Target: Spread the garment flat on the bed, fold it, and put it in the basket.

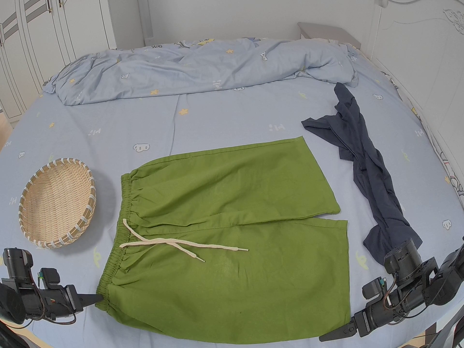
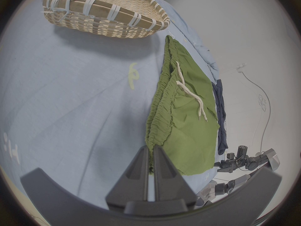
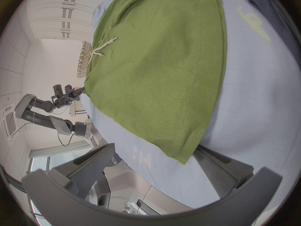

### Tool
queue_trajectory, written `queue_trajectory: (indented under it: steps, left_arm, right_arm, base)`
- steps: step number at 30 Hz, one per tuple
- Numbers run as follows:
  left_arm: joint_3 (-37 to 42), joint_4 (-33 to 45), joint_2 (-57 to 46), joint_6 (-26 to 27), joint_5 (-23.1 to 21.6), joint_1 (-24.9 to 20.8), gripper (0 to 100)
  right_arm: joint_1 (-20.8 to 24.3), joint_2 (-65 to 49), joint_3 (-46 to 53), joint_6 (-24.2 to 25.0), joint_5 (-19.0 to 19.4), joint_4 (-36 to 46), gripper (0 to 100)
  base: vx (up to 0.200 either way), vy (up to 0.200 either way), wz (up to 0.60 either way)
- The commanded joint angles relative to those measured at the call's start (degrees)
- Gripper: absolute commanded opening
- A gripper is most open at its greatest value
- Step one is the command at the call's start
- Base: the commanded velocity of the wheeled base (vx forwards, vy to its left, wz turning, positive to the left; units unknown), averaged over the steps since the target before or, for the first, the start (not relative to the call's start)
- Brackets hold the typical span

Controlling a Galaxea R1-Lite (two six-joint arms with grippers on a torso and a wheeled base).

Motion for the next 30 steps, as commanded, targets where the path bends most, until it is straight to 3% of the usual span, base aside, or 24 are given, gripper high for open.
queue_trajectory:
  steps: [1, 9, 10, 17, 24, 30]
  left_arm:
    - [1.01, -0.03, -0.15, -0.03, 0.02, 0.03, 0]
    - [0.92, -0.03, -0.15, -0.03, 0.02, 0.11, 0]
    - [0.92, -0.03, -0.15, -0.03, 0.02, 0.11, 0]
    - [0.92, -0.03, -0.15, -0.03, 0.02, 0.29, 0]
    - [1.01, -0.03, -0.24, -0.03, 0.02, 0.82, 0]
    - [1.01, -0.03, -0.24, -0.03, 0.02, 0.82, 0]
  right_arm:
    - [0.26, 2.93, 0.77, 0.03, 0.01, -1.09, 100]
    - [-0.36, 3.2, 1.29, -0.06, 0.01, -1.96, 100]
    - [-0.54, 3.2, 1.38, -0.14, 0.01, -1.88, 0]
    - [-1.85, 3.11, 3.14, -0.58, -0.26, -1.88, 0]
    - [-6.86, 2.23, 6.13, -6.03, -0.35, -1.88, 0]
    - [-7.65, 1.88, 6.22, -6.65, -0.26, -1.88, 0]
  base:
    - [0.0, 0.0, 0.0]
    - [0.0, 0.0, 0.0]
    - [0.0, 0.0, 0.0]
    - [0.0, 0.0, 0.0]
    - [0.0, 0.0, 0.0]
    - [0.0, 0.0, 0.0]
